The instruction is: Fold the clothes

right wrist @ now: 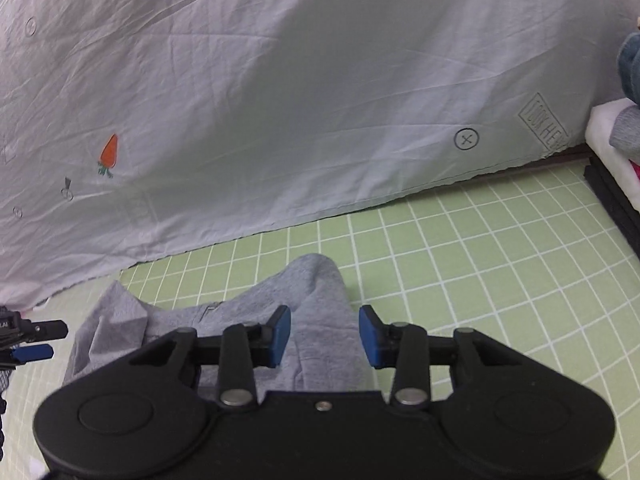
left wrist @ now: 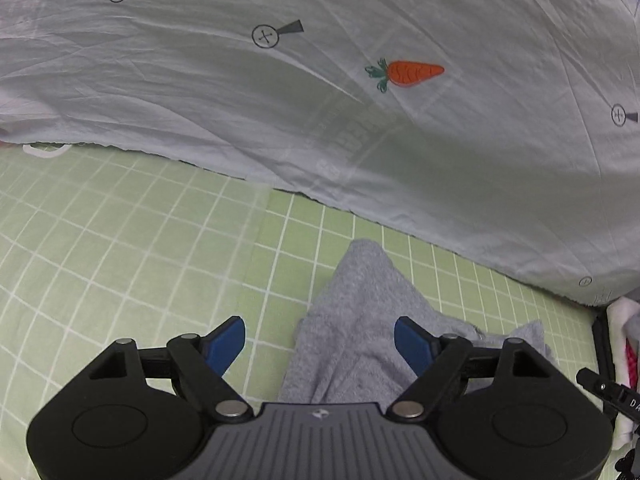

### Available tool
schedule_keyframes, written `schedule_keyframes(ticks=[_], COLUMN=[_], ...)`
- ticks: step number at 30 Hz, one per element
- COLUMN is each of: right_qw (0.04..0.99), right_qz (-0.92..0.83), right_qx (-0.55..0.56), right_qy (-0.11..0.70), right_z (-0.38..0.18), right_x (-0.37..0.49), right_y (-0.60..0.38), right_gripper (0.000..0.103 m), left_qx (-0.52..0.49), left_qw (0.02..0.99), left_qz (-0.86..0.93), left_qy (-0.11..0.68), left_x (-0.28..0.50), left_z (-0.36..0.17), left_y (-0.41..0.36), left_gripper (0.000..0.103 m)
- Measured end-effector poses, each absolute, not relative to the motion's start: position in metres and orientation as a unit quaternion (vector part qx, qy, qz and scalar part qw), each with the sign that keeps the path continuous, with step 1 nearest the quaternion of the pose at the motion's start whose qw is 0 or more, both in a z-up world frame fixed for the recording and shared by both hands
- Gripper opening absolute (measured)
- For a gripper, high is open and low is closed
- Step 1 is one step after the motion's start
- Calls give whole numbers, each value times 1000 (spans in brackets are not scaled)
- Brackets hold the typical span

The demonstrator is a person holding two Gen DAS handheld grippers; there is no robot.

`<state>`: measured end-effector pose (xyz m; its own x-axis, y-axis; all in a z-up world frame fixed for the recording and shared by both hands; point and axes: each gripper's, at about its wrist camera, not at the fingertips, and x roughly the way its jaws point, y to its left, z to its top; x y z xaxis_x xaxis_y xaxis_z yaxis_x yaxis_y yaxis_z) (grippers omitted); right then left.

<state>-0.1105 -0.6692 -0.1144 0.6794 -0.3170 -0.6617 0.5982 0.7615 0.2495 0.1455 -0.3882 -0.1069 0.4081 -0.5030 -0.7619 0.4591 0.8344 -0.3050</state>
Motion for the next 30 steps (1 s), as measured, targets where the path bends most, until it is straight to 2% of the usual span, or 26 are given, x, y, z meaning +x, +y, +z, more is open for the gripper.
schedule_keyframes(ticks=[2,6,8,9,10,11,12,16,19,20,22,23,24,25,26,30], right_qw=[893,894,884,880,875,880,884,893,870,861,852,853,853,856,858,857], right_qz=[-247,-235,-216,-211,-205,-213,-221,-254,-269,-279,-304,-317,-329,-332,-333,-330], right_qx=[208,160,159,167,176,191,206,264,324,329,325,314,304,302,300,299], right_qy=[314,346,382,392,401,381,357,260,256,268,277,272,268,259,250,259], right_z=[-115,-125,-137,-141,-145,-140,-135,-114,-132,-138,-142,-140,-137,-134,-130,-130], right_x=[-98,-68,-54,-51,-48,-57,-67,-105,-119,-116,-117,-120,-123,-132,-140,-172], right_y=[-664,-668,-675,-678,-682,-686,-690,-706,-730,-733,-732,-728,-725,-720,-716,-689], right_gripper=[41,51,51,47,28,18,14,11,13,14,24,26,34,39,38,34], left_qx=[-3,22,18,13,5,-3,-12,-146,-169,-152,-128,-126,-122,-116,-107,-59], left_qw=[836,836,830,824,819,816,816,811,811,816,822,826,830,834,838,837], left_qz=[-288,-291,-300,-310,-314,-312,-308,-293,-258,-245,-234,-236,-238,-239,-241,-253], left_qy=[467,464,470,474,480,486,488,485,496,501,502,496,489,483,478,482], left_x=[145,153,161,164,168,171,173,182,190,190,187,183,179,174,169,140], left_z=[-116,-128,-132,-134,-135,-136,-135,-125,-135,-139,-141,-138,-134,-131,-128,-125], left_y=[-396,-409,-414,-416,-417,-417,-415,-374,-367,-372,-378,-377,-375,-374,-373,-372], left_gripper=[82,82,80,66,51,15,9,8,12,20,25,35,50,60,76,84])
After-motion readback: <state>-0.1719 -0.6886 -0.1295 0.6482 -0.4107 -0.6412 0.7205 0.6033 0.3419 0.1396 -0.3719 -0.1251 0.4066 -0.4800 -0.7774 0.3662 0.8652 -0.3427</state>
